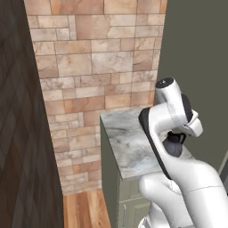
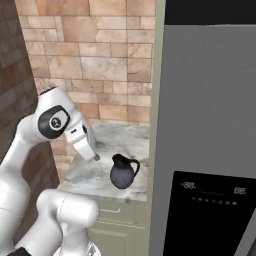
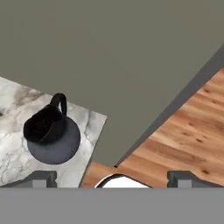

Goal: Move the apple and apricot from the top shelf to the second highest shelf to make space. Then, place the pitcher from the counter on the cleared top shelf.

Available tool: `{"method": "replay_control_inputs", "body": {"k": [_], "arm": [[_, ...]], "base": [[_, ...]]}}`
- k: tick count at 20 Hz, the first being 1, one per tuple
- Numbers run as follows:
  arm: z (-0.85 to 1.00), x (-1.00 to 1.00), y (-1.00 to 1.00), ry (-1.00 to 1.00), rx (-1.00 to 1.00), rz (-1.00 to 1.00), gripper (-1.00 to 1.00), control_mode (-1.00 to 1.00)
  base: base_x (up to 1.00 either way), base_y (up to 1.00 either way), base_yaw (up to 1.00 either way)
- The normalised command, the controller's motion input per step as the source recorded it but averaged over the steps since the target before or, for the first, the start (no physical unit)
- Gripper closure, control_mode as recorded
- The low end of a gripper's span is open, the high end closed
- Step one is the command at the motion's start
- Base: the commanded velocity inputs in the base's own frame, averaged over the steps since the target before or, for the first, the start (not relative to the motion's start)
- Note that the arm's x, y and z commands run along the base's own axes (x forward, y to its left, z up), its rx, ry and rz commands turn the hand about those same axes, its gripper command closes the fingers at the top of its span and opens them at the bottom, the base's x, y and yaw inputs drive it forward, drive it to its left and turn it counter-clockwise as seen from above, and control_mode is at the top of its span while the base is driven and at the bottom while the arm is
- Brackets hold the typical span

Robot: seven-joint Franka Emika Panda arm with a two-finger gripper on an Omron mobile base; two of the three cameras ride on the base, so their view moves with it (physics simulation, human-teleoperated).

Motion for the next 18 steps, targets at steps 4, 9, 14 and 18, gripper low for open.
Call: {"method": "replay_control_inputs", "body": {"k": [4,9,14,18], "arm": [[-0.18,0.08,-0.06,0.0,0.05,0.0,-1.0,-1.0],[0.0,-0.02,-0.18,0.0,0.02,0.03,-1.0,-1.0],[0.0,-0.05,-0.03,0.02,-0.07,0.2,-1.0,-1.0],[0.0,-0.03,0.0,0.11,-0.26,0.39,-1.0,-1.0]], "base": [[0.0,0.0,0.0],[0.0,0.0,0.0],[0.0,0.0,0.0],[0.0,0.0,0.0]]}}
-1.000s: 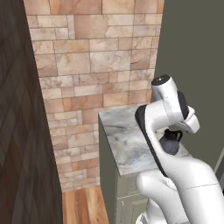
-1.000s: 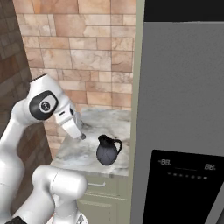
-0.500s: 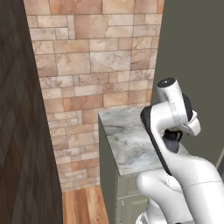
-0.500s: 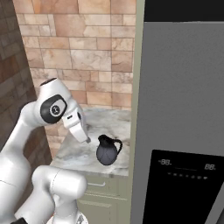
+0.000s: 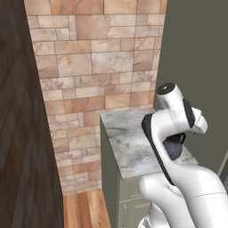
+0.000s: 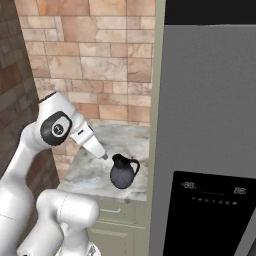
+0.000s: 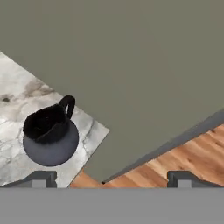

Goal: Move the apple and apricot from the top shelf to the second highest shelf to make space. Then, place the pitcher from the counter on the cleared top shelf.

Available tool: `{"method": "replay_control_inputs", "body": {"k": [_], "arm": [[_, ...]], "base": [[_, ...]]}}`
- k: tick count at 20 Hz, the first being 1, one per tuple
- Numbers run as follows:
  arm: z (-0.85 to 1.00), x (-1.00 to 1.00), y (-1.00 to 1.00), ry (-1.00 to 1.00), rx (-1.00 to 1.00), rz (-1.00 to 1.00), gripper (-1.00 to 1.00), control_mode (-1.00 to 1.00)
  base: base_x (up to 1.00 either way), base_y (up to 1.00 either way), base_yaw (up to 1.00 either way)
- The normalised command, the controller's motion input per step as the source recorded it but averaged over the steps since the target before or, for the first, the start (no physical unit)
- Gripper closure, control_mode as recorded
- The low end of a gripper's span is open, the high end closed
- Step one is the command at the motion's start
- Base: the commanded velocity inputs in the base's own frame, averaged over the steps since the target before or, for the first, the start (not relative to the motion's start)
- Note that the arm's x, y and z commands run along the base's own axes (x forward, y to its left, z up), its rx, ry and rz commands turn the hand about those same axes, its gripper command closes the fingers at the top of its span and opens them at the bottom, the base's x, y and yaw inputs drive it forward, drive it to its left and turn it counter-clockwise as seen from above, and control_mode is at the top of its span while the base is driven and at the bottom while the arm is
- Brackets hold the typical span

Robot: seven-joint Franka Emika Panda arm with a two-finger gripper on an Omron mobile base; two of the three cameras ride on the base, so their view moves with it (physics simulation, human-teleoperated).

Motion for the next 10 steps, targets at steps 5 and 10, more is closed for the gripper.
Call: {"method": "replay_control_inputs", "body": {"k": [5,10], "arm": [[0.0,-0.17,0.0,0.12,-0.34,0.5,-1.0,-1.0],[0.0,-0.18,0.0,0.17,-0.35,0.56,-1.0,-1.0]], "base": [[0.0,0.0,0.0],[0.0,0.0,0.0]]}}
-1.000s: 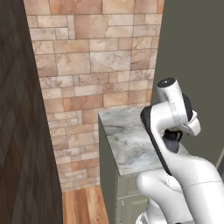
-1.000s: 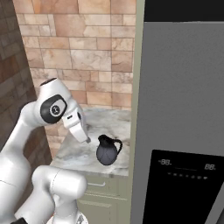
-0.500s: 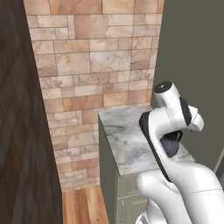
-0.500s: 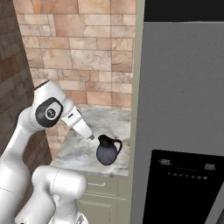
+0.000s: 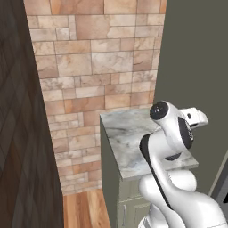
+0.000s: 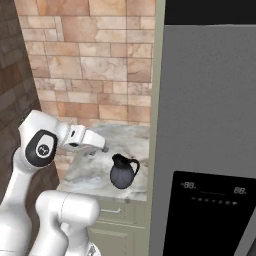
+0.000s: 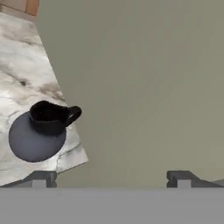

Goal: Move the apple and apricot from the top shelf to the second highest shelf to make space. Then, place the pitcher from the counter on the cleared top shelf.

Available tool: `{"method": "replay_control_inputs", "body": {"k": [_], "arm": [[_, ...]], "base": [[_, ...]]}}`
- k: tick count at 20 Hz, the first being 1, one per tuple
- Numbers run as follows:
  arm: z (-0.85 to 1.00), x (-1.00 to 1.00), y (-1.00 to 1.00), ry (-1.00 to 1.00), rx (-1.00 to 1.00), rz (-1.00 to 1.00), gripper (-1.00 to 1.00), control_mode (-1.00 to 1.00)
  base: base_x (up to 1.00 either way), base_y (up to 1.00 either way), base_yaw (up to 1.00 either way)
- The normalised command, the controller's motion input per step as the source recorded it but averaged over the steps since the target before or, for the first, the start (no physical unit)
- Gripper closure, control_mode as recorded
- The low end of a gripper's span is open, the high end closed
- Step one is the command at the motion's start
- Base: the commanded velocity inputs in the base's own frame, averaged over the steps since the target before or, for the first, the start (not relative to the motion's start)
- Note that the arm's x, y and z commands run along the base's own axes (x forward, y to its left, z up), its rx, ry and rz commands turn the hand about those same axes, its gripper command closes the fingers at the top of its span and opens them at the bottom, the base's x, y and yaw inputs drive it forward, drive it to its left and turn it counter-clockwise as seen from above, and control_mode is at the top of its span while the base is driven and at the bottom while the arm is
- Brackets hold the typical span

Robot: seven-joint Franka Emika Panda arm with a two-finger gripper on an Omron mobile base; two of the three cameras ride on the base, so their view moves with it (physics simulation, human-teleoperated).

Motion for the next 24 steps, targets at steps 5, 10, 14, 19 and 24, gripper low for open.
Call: {"method": "replay_control_inputs", "body": {"k": [5,10,14,19,24], "arm": [[0.0,-0.24,-0.03,0.2,-0.34,0.59,-1.0,-1.0],[0.05,-0.3,0.0,0.31,-0.38,0.53,-1.0,-1.0],[0.08,-0.3,0.0,0.46,-0.4,0.45,-1.0,-1.0],[0.0,-0.07,0.0,0.52,-0.34,0.45,-1.0,-1.0],[0.0,0.13,-0.3,0.54,-0.16,0.44,-1.0,-1.0]], "base": [[0.0,0.0,0.0],[0.0,0.0,0.0],[0.0,0.0,0.0],[0.0,0.0,0.0],[0.0,0.0,0.0]]}}
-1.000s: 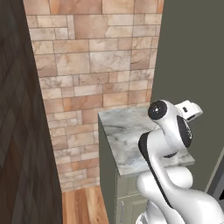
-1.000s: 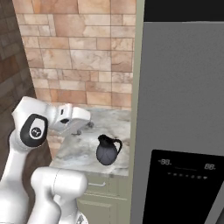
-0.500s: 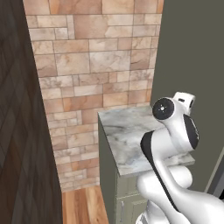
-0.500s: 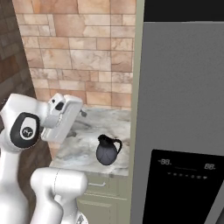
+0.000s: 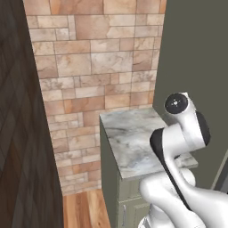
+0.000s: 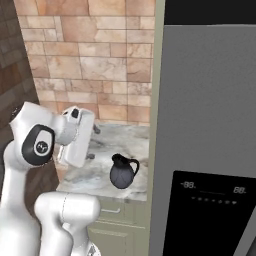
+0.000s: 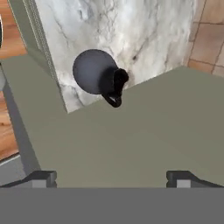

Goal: Move the apple and apricot from the top shelf to the second highest shelf to make space. Then, place the pitcher from the counter on the cleared top shelf.

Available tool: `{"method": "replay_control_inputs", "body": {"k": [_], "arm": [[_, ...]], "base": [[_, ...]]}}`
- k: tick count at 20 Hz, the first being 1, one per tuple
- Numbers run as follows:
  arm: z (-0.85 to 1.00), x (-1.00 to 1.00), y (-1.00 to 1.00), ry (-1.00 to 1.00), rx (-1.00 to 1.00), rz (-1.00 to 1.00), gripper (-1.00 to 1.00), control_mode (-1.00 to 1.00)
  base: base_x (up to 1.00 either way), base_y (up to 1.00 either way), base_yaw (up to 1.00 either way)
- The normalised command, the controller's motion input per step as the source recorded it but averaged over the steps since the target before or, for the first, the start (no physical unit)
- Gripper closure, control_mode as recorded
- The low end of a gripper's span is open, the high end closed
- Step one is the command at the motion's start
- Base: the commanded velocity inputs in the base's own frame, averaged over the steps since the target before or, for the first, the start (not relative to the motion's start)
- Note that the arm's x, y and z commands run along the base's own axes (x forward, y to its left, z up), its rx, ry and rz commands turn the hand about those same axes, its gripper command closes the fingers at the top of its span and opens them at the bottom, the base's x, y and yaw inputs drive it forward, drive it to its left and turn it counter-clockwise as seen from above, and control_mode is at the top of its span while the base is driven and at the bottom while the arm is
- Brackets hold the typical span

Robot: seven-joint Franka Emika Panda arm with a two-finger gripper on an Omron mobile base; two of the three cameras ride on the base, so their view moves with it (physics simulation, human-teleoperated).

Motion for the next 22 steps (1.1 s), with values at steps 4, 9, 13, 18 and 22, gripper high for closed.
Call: {"method": "replay_control_inputs", "body": {"k": [4,9,13,18,22], "arm": [[0.0,0.35,-0.39,0.55,-0.05,0.42,-1.0,-1.0],[-0.13,0.59,-0.15,0.5,0.0,0.34,-1.0,-1.0],[-0.37,0.66,0.0,0.32,-0.01,0.21,-1.0,-1.0],[-0.53,0.37,0.0,0.06,0.0,0.06,-1.0,-1.0],[-0.55,0.18,0.0,0.0,0.0,0.0,-1.0,-1.0]], "base": [[0.0,0.0,0.0],[0.0,0.0,0.0],[0.0,0.0,0.0],[0.0,0.0,0.0],[0.0,0.0,0.0]]}}
